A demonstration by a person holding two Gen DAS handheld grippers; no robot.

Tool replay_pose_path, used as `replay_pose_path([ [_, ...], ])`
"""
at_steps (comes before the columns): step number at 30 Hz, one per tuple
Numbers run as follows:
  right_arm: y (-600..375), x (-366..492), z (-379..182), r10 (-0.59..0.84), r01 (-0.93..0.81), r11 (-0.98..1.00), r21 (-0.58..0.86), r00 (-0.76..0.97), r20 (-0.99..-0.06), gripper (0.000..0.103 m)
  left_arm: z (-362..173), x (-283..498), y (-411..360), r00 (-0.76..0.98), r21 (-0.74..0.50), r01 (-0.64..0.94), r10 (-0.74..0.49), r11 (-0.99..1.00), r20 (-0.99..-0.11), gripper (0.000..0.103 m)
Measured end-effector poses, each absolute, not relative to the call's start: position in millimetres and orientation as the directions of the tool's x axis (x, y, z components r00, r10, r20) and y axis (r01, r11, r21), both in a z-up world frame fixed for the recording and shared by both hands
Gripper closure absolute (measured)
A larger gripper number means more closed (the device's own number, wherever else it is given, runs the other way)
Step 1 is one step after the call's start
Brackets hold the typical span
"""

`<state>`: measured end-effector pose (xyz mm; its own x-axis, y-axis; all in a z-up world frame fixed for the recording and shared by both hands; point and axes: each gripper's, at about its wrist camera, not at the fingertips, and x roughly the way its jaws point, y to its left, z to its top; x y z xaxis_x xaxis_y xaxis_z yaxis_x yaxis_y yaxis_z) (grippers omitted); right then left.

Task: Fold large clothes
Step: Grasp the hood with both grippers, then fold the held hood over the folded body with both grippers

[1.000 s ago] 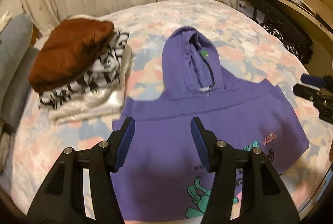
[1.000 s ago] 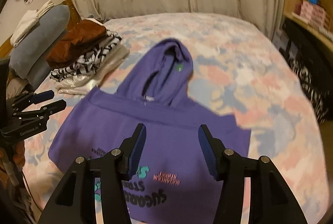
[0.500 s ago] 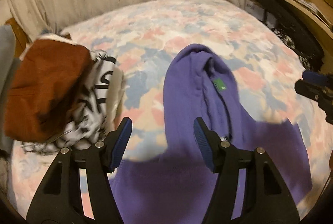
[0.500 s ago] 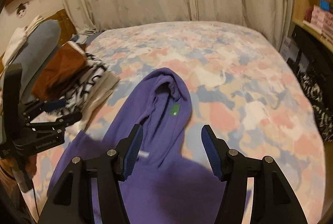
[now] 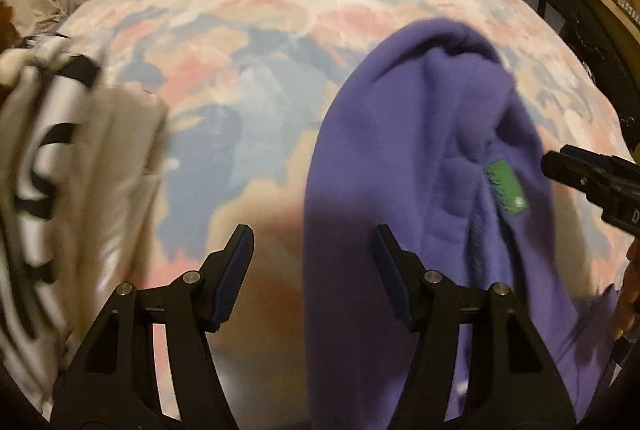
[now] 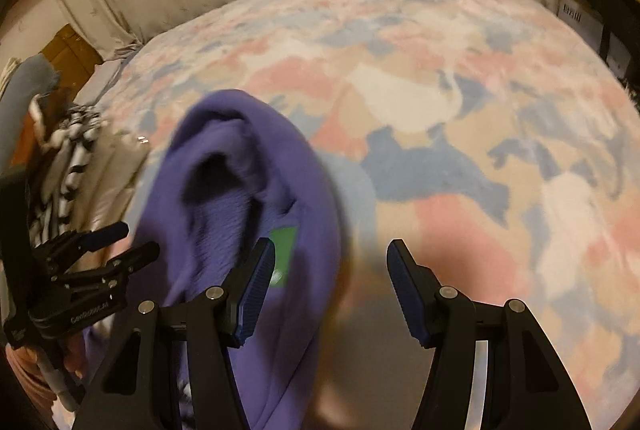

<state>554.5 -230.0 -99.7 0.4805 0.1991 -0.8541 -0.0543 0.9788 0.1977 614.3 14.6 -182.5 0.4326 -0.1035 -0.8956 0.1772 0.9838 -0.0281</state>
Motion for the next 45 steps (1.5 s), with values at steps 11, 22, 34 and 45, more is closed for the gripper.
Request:
replay_pose_path([
  [11, -224.8, 591.3, -151.9, 0.279, -0.077, 0.958, 0.276, 0.475, -0.835, 0.093, -200.7, 630.1, 18.5, 0.429, -0.155, 0.183, -0.221, 0.971, -0.876, 0.1],
  [22, -226.6, 516.2, -59.8, 0.218, -0.106, 0.975, 0.195, 0.617, -0.756, 0.098, -109.9, 558.2, 46.2, 0.563, -0.042, 0.148, -0.119, 0.988, -0.818, 0.101],
  [34, -206.8, 298.9, 14.3, 0.242, -0.224, 0.969, 0.107, 0.75, -0.615, 0.098, -56.0, 376.6, 74.3, 0.643, -0.1, 0.16, -0.181, 0.982, -0.744, 0.1],
  [45, -203.1, 137.1, -76.4, 0.142, -0.209, 0.978, -0.009, 0.695, -0.704, 0.096, -136.3, 243.2, 79.2, 0.563, -0.163, 0.17, -0.231, 0.972, -0.793, 0.1],
])
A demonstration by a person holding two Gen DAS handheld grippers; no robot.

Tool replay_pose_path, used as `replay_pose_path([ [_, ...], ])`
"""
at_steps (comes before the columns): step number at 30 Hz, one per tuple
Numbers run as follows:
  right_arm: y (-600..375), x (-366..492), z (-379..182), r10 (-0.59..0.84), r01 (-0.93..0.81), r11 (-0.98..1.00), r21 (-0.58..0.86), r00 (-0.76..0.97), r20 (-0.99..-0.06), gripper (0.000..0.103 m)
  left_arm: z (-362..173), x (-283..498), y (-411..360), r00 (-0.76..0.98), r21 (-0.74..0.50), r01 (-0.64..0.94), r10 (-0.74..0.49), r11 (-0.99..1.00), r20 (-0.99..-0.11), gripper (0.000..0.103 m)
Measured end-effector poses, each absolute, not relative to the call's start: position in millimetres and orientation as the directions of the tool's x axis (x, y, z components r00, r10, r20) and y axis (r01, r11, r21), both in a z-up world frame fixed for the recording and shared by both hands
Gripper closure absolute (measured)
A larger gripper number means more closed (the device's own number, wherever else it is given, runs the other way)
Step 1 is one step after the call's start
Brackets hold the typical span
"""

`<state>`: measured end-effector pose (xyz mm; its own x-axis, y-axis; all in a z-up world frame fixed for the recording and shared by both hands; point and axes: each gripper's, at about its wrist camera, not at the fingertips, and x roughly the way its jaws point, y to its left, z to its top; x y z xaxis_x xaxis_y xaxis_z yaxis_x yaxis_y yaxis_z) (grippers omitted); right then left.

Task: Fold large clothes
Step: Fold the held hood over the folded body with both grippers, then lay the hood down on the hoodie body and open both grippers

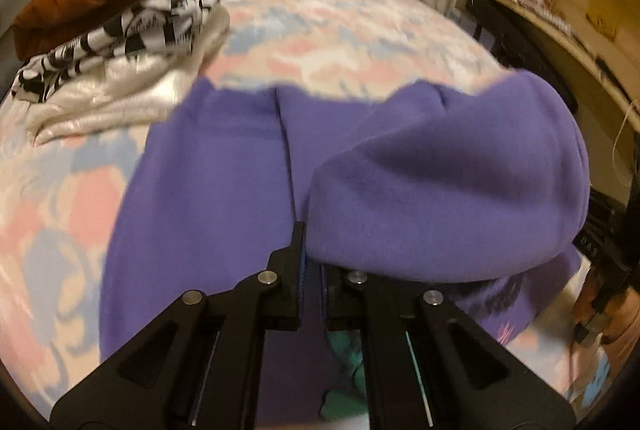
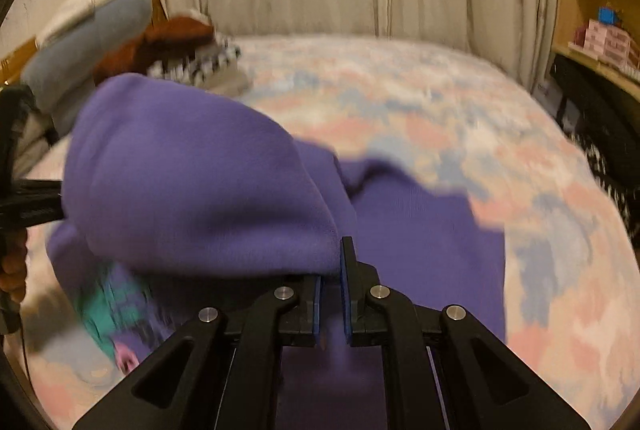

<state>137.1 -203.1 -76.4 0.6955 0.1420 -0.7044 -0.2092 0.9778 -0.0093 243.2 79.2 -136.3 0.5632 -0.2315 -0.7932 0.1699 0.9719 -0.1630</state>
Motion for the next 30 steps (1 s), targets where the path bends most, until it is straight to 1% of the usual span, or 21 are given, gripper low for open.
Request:
replay_pose_path([
  [1, -204.7, 128.9, -84.5, 0.138, -0.2, 0.98, -0.003, 0.684, -0.716, 0.095, -141.5, 236.5, 78.2, 0.549, -0.155, 0.173, -0.226, 0.973, -0.805, 0.1],
  [2, -206.2, 121.5, -90.8, 0.129, -0.187, 0.982, 0.002, 0.674, -0.727, 0.09, -145.6, 230.2, 78.7, 0.533, -0.162, 0.177, -0.233, 0.971, -0.813, 0.1],
  [4, -210.4, 107.7, -98.7, 0.126, -0.167, 0.986, 0.02, 0.659, -0.741, 0.09, -149.0, 221.7, 81.0, 0.518, -0.171, 0.189, -0.246, 0.967, -0.819, 0.1],
  [8, -218.1, 81.5, -103.6, 0.147, -0.16, 0.986, 0.054, 0.655, -0.741, 0.089, -148.4, 203.4, 86.2, 0.508, -0.175, 0.213, -0.262, 0.961, -0.82, 0.1],
  [10, -218.9, 70.7, -99.8, 0.156, -0.159, 0.985, 0.067, 0.655, -0.739, 0.085, -146.4, 197.0, 90.1, 0.5, -0.212, 0.224, -0.299, 0.951, -0.813, 0.099],
  [12, -220.9, 58.3, -96.8, 0.18, -0.161, 0.982, 0.097, 0.656, -0.733, 0.069, -145.1, 192.6, 95.2, 0.486, -0.268, 0.23, -0.349, 0.935, -0.801, 0.099],
  [15, -223.0, 52.3, -83.9, 0.225, -0.166, 0.974, 0.152, 0.659, -0.717, 0.054, -145.9, 190.9, 101.5, 0.462, -0.372, 0.229, -0.437, 0.9, -0.772, 0.082],
  [16, -223.1, 48.5, -80.6, 0.247, -0.172, 0.969, 0.177, 0.657, -0.713, 0.051, -146.6, 191.6, 103.2, 0.457, -0.411, 0.224, -0.468, 0.884, -0.756, 0.072],
  [17, -224.1, 50.7, -76.3, 0.267, -0.176, 0.964, 0.2, 0.652, -0.71, 0.047, -147.4, 192.4, 104.9, 0.454, -0.438, 0.221, -0.489, 0.871, -0.745, 0.065],
  [18, -225.6, 49.4, -74.9, 0.296, -0.179, 0.955, 0.237, 0.645, -0.705, 0.041, -149.3, 193.6, 107.2, 0.449, -0.48, 0.217, -0.524, 0.85, -0.724, 0.064],
  [19, -227.1, 51.2, -73.4, 0.331, -0.182, 0.942, 0.282, 0.633, -0.699, 0.039, -151.7, 194.7, 109.6, 0.442, -0.534, 0.212, -0.568, 0.818, -0.694, 0.063],
  [21, -228.6, 60.1, -70.5, 0.382, -0.174, 0.919, 0.354, 0.616, -0.688, 0.032, -155.1, 197.6, 111.2, 0.436, -0.596, 0.204, -0.617, 0.776, -0.655, 0.063],
  [25, -235.9, 75.4, -78.6, 0.501, -0.144, 0.839, 0.524, 0.579, -0.643, 0.029, -164.2, 206.6, 111.4, 0.434, -0.693, 0.189, -0.692, 0.696, -0.577, 0.062],
  [30, -234.4, 101.7, -94.8, 0.574, -0.103, 0.771, 0.628, 0.54, -0.616, 0.028, -173.5, 221.6, 105.3, 0.426, -0.75, 0.183, -0.739, 0.636, -0.523, 0.062],
])
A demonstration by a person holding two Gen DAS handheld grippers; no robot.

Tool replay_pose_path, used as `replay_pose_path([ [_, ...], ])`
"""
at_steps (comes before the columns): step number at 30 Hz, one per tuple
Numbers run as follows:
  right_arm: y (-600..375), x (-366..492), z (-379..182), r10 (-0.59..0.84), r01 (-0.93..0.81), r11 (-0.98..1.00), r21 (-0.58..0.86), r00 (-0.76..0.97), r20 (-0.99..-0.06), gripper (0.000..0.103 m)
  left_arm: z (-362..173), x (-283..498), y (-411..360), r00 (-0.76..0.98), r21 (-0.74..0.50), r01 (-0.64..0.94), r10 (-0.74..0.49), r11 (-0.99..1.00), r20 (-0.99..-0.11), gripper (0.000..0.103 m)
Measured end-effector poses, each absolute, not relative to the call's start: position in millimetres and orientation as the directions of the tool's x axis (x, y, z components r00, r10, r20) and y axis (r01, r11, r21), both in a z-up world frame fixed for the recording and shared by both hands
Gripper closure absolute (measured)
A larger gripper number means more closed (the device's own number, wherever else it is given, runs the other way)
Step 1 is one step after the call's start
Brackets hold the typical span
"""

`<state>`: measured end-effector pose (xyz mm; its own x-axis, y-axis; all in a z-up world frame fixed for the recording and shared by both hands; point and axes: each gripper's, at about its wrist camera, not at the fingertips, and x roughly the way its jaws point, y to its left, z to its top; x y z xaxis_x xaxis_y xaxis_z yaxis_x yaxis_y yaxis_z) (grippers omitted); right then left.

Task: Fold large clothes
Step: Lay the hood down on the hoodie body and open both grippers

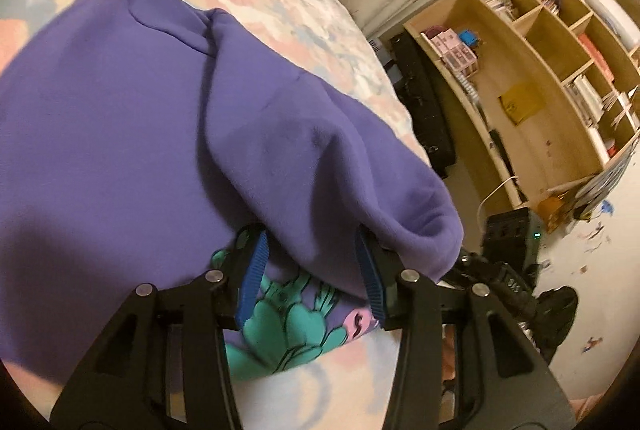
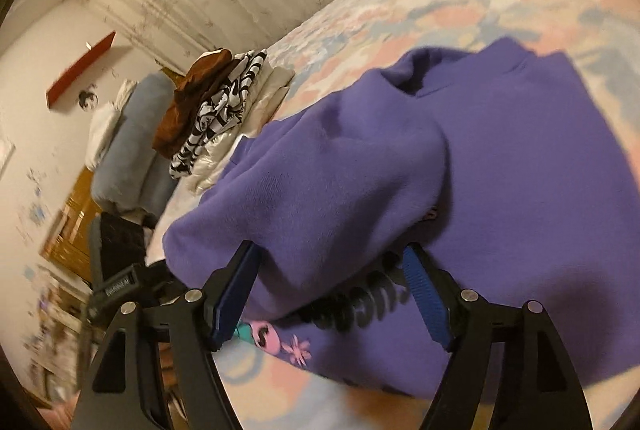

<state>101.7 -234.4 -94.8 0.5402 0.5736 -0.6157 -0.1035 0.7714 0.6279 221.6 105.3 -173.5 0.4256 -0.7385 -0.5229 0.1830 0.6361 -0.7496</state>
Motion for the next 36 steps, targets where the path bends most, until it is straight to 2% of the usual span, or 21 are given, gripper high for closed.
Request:
replay_pose_path([
  [7, -223.4, 127.1, -102.9, 0.629, -0.078, 0.682, 0.727, 0.57, -0.529, 0.027, -174.7, 243.0, 94.5, 0.478, -0.822, 0.147, -0.767, 0.551, -0.429, 0.062],
  [8, -221.8, 130.0, -102.1, 0.618, -0.069, 0.687, 0.723, 0.579, -0.532, 0.036, -171.6, 245.3, 92.9, 0.493, -0.819, 0.135, -0.755, 0.557, -0.432, 0.064],
  [9, -219.0, 132.0, -100.7, 0.605, -0.061, 0.697, 0.714, 0.584, -0.541, 0.055, -167.1, 247.1, 90.6, 0.52, -0.813, 0.112, -0.731, 0.572, -0.443, 0.069],
  [10, -215.7, 135.4, -99.9, 0.595, -0.052, 0.711, 0.702, 0.577, -0.559, 0.065, -162.1, 249.7, 88.2, 0.537, -0.798, 0.087, -0.702, 0.597, -0.467, 0.089],
  [11, -211.1, 139.5, -99.8, 0.582, -0.038, 0.726, 0.687, 0.567, -0.584, 0.077, -157.1, 252.9, 85.0, 0.546, -0.772, 0.056, -0.666, 0.634, -0.508, 0.098],
  [13, -204.7, 142.9, -95.2, 0.545, -0.016, 0.757, 0.653, 0.568, -0.617, 0.081, -147.9, 257.9, 77.7, 0.548, -0.716, 0.001, -0.599, 0.698, -0.584, 0.099],
  [15, -196.0, 142.9, -87.1, 0.473, 0.011, 0.811, 0.585, 0.575, -0.667, 0.086, -136.9, 259.7, 66.1, 0.532, -0.587, -0.062, -0.471, 0.807, -0.704, 0.099],
  [16, -192.1, 142.7, -83.8, 0.439, 0.035, 0.831, 0.556, 0.572, -0.692, 0.086, -132.1, 260.6, 57.5, 0.501, -0.483, -0.104, -0.373, 0.87, -0.781, 0.099],
  [18, -187.5, 140.4, -80.3, 0.403, 0.077, 0.846, 0.528, 0.556, -0.727, 0.087, -131.0, 258.8, 49.9, 0.44, -0.391, -0.152, -0.292, 0.908, -0.849, 0.099],
  [20, -183.6, 134.0, -78.8, 0.377, 0.104, 0.856, 0.506, 0.544, -0.75, 0.088, -136.3, 255.2, 48.0, 0.4, -0.353, -0.176, -0.261, 0.919, -0.879, 0.099],
  [25, -174.1, 113.4, -110.5, 0.302, 0.118, 0.907, 0.405, 0.488, -0.819, 0.088, -175.7, 234.8, 52.1, 0.361, -0.296, -0.174, -0.218, 0.939, -0.907, 0.099],
  [29, -168.6, 107.3, -112.4, 0.282, 0.081, 0.925, 0.371, 0.508, -0.814, 0.087, -175.9, 230.7, 43.0, 0.408, -0.265, -0.13, -0.192, 0.955, -0.893, 0.097],
  [32, -169.8, 107.7, -108.3, 0.313, 0.055, 0.918, 0.392, 0.505, -0.805, 0.078, -172.2, 231.0, 40.6, 0.434, -0.264, -0.092, -0.2, 0.96, -0.878, 0.096],
  [33, -171.9, 106.5, -106.3, 0.32, 0.05, 0.916, 0.397, 0.506, -0.801, 0.069, -171.2, 230.5, 40.9, 0.441, -0.269, -0.088, -0.205, 0.959, -0.874, 0.095],
  [36, -178.1, 97.5, -96.1, 0.307, 0.044, 0.921, 0.387, 0.529, -0.791, 0.051, -165.4, 225.8, 48.2, 0.458, -0.282, -0.082, -0.215, 0.956, -0.863, 0.087],
])
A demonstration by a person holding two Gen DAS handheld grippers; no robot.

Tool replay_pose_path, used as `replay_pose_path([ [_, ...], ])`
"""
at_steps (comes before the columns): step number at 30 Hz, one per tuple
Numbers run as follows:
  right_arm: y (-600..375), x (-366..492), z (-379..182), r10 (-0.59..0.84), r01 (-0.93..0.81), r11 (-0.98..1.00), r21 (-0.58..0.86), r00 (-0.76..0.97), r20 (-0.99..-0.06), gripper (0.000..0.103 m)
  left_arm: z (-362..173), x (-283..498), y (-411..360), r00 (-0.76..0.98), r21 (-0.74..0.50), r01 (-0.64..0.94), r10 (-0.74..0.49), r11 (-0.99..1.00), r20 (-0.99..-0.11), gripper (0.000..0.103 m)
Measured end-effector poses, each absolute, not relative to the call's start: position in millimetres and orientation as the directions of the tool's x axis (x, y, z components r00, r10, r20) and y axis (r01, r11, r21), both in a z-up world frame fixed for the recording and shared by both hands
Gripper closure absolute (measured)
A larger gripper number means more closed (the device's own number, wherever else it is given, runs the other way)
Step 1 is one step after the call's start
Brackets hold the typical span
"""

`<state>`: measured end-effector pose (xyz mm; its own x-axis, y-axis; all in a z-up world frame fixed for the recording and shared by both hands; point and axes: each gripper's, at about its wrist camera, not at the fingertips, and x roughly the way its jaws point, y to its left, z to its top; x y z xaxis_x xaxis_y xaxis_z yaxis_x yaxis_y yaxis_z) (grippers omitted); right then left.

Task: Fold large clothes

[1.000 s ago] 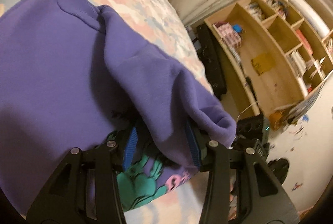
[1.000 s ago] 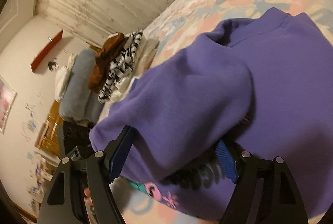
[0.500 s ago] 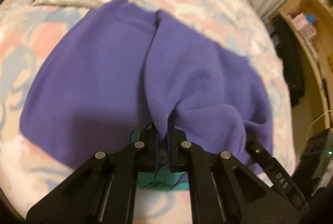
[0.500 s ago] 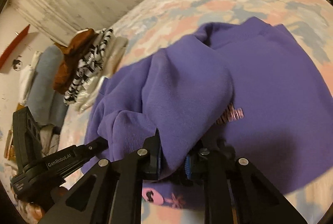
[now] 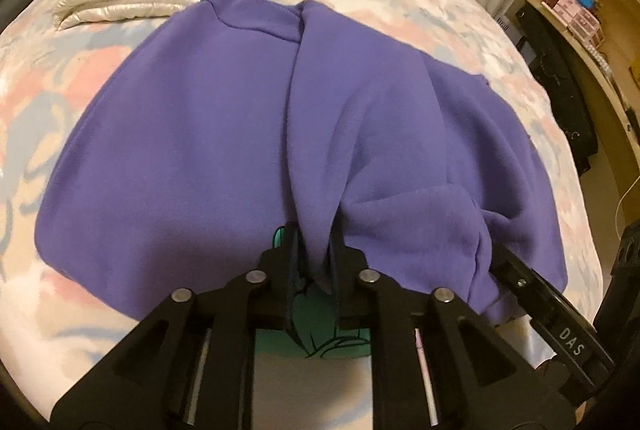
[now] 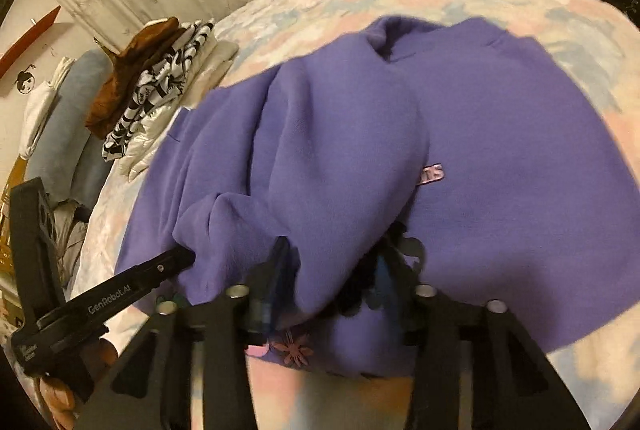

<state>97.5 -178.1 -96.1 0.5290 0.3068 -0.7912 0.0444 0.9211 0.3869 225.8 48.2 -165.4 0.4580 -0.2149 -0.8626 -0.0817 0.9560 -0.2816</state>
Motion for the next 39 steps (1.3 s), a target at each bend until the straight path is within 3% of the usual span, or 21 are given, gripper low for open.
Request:
replay_pose_path([
  [2, -184.5, 89.0, -87.3, 0.283, 0.035, 0.933, 0.359, 0.546, -0.789, 0.049, -158.9, 217.2, 55.8, 0.47, -0.27, -0.081, -0.203, 0.959, -0.859, 0.08],
  [6, -199.1, 66.4, -64.5, 0.24, 0.009, 0.952, 0.307, 0.598, -0.764, 0.05, -137.4, 193.0, 72.8, 0.528, -0.258, -0.076, -0.181, 0.963, -0.83, 0.08],
  [9, -202.8, 54.5, -42.8, 0.189, -0.006, 0.969, 0.247, 0.663, -0.725, 0.065, -115.6, 178.7, 74.3, 0.601, -0.204, -0.055, -0.131, 0.978, -0.789, 0.08],
  [14, -183.3, 69.8, -22.0, 0.247, -0.116, 0.966, 0.231, 0.68, -0.69, 0.077, -104.1, 195.2, 59.2, 0.627, -0.217, 0.03, -0.188, 0.976, -0.756, 0.09],
  [21, -149.5, 129.3, -37.2, 0.277, -0.162, 0.96, 0.227, 0.638, -0.718, 0.078, -125.1, 241.8, 33.0, 0.595, -0.202, 0.051, -0.192, 0.978, -0.781, 0.096],
  [26, -160.9, 157.5, -67.6, 0.156, -0.057, 0.986, 0.156, 0.635, -0.757, 0.079, -152.1, 266.7, 28.1, 0.576, -0.143, 0.016, -0.126, 0.99, -0.808, 0.102],
  [27, -169.0, 160.6, -74.7, 0.133, -0.029, 0.989, 0.148, 0.629, -0.766, 0.085, -159.1, 269.4, 31.6, 0.565, -0.146, 0.008, -0.125, 0.989, -0.815, 0.102],
  [29, -182.8, 163.4, -86.3, 0.168, -0.027, 0.981, 0.194, 0.624, -0.763, 0.087, -166.4, 269.5, 38.0, 0.566, -0.178, 0.012, -0.154, 0.984, -0.81, 0.102],
  [39, -199.9, 156.6, -90.0, 0.188, -0.021, 0.975, 0.223, 0.623, -0.759, 0.087, -169.1, 268.6, 43.7, 0.572, -0.197, 0.012, -0.169, 0.98, -0.803, 0.102],
])
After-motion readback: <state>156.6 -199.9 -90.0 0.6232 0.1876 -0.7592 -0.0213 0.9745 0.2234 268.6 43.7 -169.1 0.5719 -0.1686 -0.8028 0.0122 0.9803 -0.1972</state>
